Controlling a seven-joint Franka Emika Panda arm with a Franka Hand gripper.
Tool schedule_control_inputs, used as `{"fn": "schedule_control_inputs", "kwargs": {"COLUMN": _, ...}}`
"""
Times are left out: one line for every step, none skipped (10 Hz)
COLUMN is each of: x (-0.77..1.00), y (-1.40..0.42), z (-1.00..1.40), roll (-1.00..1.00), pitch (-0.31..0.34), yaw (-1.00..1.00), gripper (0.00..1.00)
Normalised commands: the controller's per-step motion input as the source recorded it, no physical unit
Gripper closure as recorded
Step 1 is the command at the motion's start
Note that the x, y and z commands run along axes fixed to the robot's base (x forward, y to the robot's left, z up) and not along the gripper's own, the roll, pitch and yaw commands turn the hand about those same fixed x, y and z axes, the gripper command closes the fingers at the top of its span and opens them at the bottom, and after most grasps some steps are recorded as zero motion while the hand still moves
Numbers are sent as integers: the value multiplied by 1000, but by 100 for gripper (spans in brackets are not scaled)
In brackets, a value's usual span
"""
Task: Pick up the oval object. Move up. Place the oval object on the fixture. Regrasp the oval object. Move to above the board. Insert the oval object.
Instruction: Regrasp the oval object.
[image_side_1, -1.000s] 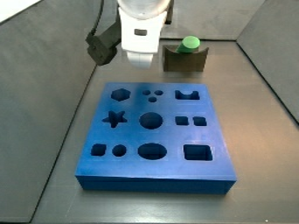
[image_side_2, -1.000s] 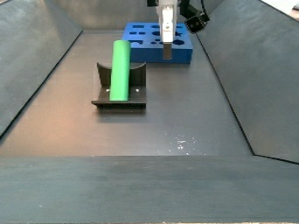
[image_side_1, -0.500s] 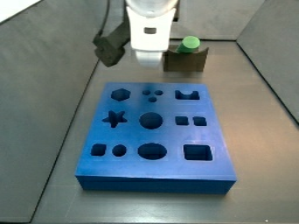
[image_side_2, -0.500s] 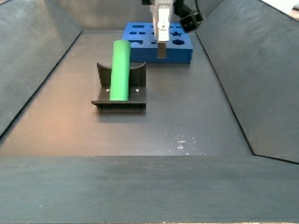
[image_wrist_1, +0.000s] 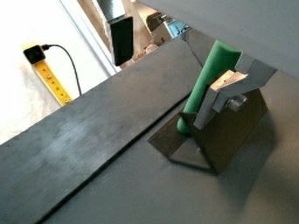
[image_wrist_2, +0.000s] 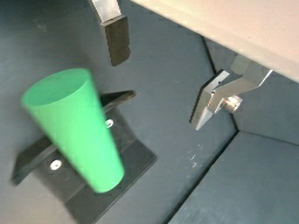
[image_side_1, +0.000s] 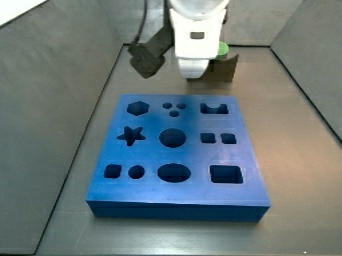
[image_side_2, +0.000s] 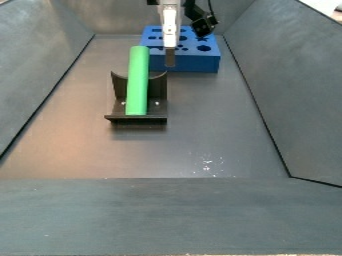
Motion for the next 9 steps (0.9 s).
{"fn": "schedule_control_inputs", "kwargs": {"x": 1000, "y": -18, "z": -41, "roll": 108, "pitch": 36, "yaw": 3, "gripper": 0}}
{"fn": "schedule_control_inputs", "kwargs": {"x": 1000, "y": -18, "z": -43, "roll": 114, "pitch": 52, "yaw": -2, "gripper": 0}}
{"fn": "schedule_control_inputs", "kwargs": {"x": 892, "y": -17, "z": -41, "roll": 116, "pitch": 80, "yaw": -2, "gripper": 0}}
{"fn": "schedule_control_inputs", "kwargs": {"x": 815, "y": -15, "z": -38, "roll": 120, "pitch": 93, "yaw": 6, "gripper": 0}}
{"fn": "schedule_control_inputs", "kwargs": {"x": 710, "y": -17, "z": -34, "roll": 120, "pitch": 110, "yaw": 19, "gripper": 0}}
{"fn": "schedule_control_inputs", "kwargs": {"x": 662, "y": -18, "z": -34, "roll": 120, "pitch": 115, "yaw": 26, "gripper": 0}}
{"fn": "schedule_control_inputs", "kwargs": {"x": 569, "y": -20, "z": -32, "roll": 121, "pitch": 118, "yaw": 42, "gripper": 0}}
{"fn": "schedule_control_inputs", "kwargs": {"x": 501, "y": -20, "z": -35, "roll": 122, "pitch": 118, "yaw": 54, "gripper": 0}}
{"fn": "schedule_control_inputs", "kwargs": {"x": 432, "y": -20, "z": -35, "roll": 127, "pitch": 118, "yaw": 64, "gripper": 0}}
